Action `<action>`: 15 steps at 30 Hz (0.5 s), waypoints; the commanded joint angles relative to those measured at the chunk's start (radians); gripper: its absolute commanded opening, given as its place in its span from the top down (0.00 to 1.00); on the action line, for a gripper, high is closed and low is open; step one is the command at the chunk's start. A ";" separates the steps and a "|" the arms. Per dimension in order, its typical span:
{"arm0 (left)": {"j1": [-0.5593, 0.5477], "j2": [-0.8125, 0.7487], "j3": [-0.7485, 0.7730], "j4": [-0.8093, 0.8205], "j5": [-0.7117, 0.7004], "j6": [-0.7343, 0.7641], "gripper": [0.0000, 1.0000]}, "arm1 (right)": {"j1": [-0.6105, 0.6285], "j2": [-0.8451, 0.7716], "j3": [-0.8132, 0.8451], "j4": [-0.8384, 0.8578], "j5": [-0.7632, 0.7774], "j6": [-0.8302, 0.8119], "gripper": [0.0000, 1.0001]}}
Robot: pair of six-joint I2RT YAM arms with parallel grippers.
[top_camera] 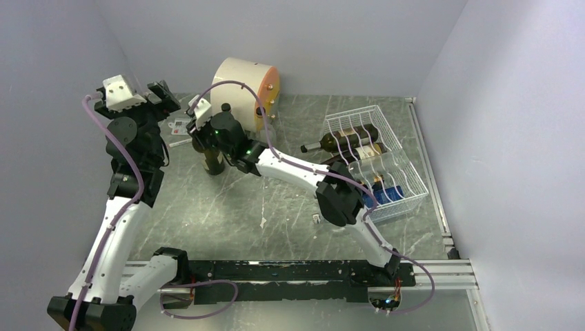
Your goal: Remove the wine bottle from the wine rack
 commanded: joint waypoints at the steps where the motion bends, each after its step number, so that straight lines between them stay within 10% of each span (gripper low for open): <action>1: 0.018 0.017 0.013 0.008 0.037 -0.021 0.02 | -0.004 0.014 0.073 0.014 0.028 0.027 0.99; 10: 0.026 0.014 0.011 0.009 0.048 -0.029 0.02 | -0.002 -0.042 0.011 0.042 0.022 -0.003 0.37; 15: 0.025 0.001 0.004 0.016 0.041 -0.028 0.02 | -0.002 -0.093 0.000 0.027 0.012 -0.023 0.27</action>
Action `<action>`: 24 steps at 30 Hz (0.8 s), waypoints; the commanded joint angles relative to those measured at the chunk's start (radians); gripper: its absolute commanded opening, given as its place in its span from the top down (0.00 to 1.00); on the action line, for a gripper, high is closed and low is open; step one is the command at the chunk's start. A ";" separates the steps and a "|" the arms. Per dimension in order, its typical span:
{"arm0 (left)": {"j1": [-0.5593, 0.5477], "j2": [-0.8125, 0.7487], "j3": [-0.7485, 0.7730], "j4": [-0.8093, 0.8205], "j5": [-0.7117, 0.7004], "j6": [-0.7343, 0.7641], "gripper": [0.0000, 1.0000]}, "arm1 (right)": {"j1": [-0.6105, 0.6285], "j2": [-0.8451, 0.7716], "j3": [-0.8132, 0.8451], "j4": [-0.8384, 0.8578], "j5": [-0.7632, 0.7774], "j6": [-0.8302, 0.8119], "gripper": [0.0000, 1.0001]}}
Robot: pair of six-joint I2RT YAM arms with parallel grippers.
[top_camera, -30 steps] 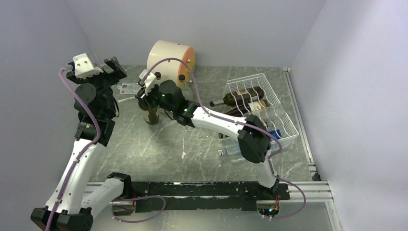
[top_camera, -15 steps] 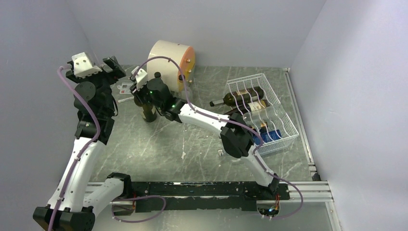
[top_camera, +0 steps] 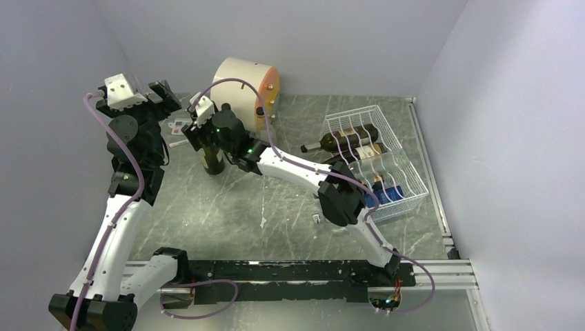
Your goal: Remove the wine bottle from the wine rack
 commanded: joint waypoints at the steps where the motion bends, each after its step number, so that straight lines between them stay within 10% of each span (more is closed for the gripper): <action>1: 0.012 -0.017 0.006 0.014 0.012 -0.008 0.02 | 0.001 -0.105 -0.016 0.030 -0.006 -0.024 0.25; 14: 0.011 -0.033 0.002 0.018 -0.009 0.000 0.02 | 0.004 -0.617 -0.537 -0.026 -0.009 -0.261 0.10; 24: -0.050 -0.030 0.004 0.022 -0.055 0.032 0.02 | 0.004 -1.081 -0.832 -0.482 0.112 -0.590 0.00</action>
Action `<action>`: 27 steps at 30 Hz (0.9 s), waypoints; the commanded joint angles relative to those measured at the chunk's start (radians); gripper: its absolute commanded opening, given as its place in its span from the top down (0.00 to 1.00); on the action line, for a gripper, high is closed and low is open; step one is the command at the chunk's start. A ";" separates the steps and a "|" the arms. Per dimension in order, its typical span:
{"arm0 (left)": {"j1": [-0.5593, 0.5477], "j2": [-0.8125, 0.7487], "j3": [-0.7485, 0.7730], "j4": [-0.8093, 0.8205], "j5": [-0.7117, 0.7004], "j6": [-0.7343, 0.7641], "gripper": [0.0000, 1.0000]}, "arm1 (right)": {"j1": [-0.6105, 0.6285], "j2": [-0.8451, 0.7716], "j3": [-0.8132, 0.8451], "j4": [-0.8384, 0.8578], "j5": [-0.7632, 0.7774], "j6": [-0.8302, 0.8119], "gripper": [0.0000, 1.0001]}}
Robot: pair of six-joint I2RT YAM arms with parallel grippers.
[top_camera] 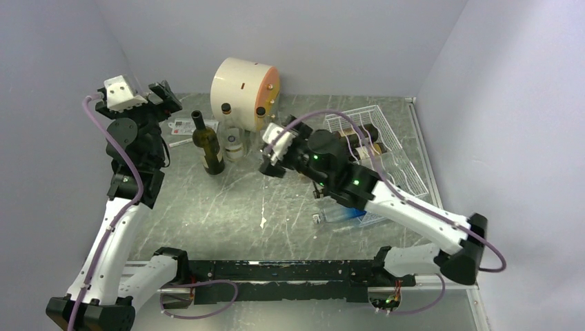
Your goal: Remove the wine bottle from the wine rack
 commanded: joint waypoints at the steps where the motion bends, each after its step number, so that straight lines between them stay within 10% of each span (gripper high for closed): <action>1: -0.031 -0.007 0.003 0.022 -0.040 0.028 0.02 | 0.002 -0.145 -0.052 -0.364 0.049 -0.214 0.00; 13: -0.063 0.035 -0.004 0.027 -0.079 0.036 0.02 | -0.005 -0.161 -0.190 -0.771 0.274 -0.310 0.04; 27: -0.119 0.028 -0.019 0.062 -0.113 0.086 0.02 | -0.103 -0.002 -0.367 -0.529 0.561 -0.333 0.05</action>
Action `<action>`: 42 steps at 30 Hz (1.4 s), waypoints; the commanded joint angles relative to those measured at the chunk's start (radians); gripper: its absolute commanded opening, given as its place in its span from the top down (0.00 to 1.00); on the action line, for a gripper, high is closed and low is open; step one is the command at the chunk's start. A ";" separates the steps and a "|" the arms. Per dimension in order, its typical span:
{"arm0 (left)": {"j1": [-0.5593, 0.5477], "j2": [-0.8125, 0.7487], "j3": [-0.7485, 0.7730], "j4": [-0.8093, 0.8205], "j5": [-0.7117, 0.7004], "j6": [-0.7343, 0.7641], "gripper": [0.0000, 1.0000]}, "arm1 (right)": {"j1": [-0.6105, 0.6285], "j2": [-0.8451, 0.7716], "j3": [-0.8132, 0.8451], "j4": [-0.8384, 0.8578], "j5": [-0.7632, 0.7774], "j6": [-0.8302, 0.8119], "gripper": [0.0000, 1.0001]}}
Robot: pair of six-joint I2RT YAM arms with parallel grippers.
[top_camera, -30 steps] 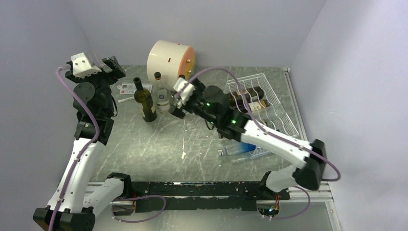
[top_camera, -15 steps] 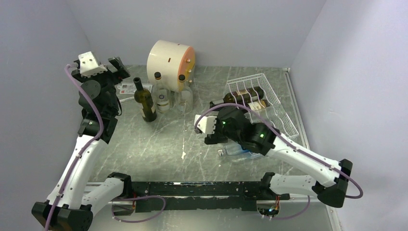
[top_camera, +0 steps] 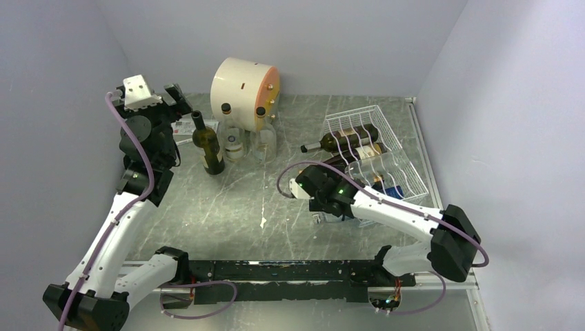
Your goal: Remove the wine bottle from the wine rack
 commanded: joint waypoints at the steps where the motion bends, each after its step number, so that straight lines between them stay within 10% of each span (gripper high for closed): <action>1: -0.013 -0.013 -0.012 0.051 -0.024 0.027 0.02 | -0.038 0.030 -0.001 0.132 0.120 -0.029 0.05; 28: -0.043 -0.051 0.004 0.044 -0.020 0.045 0.02 | -0.083 0.114 -0.033 0.266 0.252 -0.117 0.41; 42: -0.043 -0.049 -0.011 0.066 -0.051 0.066 0.02 | -0.082 0.010 -0.013 0.352 0.281 -0.139 1.00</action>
